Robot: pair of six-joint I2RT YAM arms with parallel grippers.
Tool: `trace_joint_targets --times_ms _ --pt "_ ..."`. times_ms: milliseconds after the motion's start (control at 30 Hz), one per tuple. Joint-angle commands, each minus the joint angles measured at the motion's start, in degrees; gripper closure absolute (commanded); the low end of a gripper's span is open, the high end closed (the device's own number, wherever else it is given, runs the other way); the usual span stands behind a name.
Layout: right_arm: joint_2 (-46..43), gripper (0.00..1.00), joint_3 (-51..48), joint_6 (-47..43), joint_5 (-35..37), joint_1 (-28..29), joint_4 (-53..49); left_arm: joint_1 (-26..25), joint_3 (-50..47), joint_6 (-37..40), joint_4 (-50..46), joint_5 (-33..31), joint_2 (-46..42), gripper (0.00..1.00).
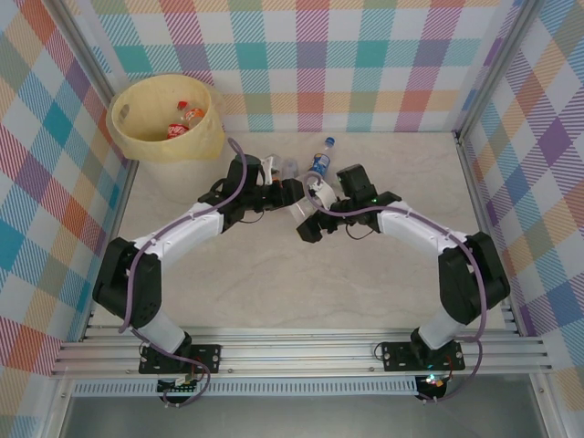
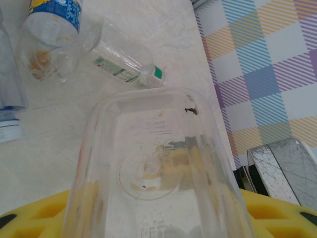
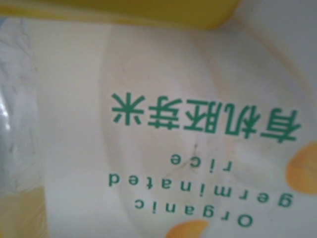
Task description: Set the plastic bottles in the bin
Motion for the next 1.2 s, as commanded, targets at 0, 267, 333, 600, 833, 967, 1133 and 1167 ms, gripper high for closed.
trace_joint_targets --times_ms 0,267,333,600,833,967,1133,1167 --pt "-4.21 0.0 0.37 -3.11 -0.49 -0.83 -2.35 1.16 -1.7 -0.07 1.46 -5.85 -1.71 0.55" --pt "-9.21 0.0 -0.78 -6.47 -2.56 -4.54 -6.15 5.06 -0.63 -1.86 2.75 -2.79 -5.16 0.56" --pt "-10.97 0.0 -1.52 -6.37 -2.3 -5.2 -5.33 6.15 0.49 -1.52 2.2 -2.54 -6.58 0.56" --pt "-16.53 0.0 -5.69 1.06 14.01 -5.52 7.05 9.92 12.34 5.75 -8.58 -22.75 -13.94 0.52" --pt "-17.97 0.0 -5.76 4.59 21.43 -5.51 10.4 13.11 23.92 14.23 -6.57 -40.5 -12.29 0.51" --pt "-19.35 0.0 -5.93 6.59 22.64 -5.52 10.92 15.26 30.44 20.02 -6.48 -48.68 -7.38 0.52" --pt "-20.75 0.0 -6.2 6.95 25.01 -5.45 11.37 20.51 32.77 24.17 -0.51 -55.98 -1.9 0.51" --pt "-20.77 0.0 -6.2 6.84 25.32 -5.52 11.3 21.79 33.05 24.67 0.83 -56.15 -0.63 0.51"
